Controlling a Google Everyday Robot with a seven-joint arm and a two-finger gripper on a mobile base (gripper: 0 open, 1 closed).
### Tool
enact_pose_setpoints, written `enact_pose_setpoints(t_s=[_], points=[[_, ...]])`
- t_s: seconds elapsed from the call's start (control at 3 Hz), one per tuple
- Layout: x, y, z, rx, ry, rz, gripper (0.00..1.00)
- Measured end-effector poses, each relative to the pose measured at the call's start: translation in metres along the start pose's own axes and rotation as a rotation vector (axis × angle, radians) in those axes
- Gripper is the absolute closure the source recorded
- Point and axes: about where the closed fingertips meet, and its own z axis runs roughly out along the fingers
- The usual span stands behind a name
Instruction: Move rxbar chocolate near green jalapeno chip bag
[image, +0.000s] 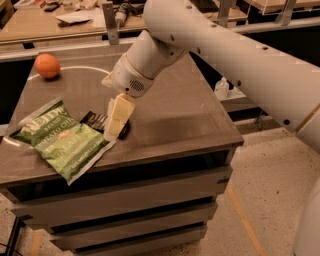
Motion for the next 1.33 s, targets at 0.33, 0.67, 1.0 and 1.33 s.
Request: enact_pose_setpoints(t_s=[0.33,0.67,1.0,1.33], points=[[0.009,0.011,-0.039,0.068,0.065,0.041,0.0],[0.018,0.033,-0.088,0.151,0.115,0.082,0.0],[0.023,0.048,-0.121,0.198,0.138,0.118,0.0],[0.023,0.049,-0.123,0.201,0.14,0.119,0.0]])
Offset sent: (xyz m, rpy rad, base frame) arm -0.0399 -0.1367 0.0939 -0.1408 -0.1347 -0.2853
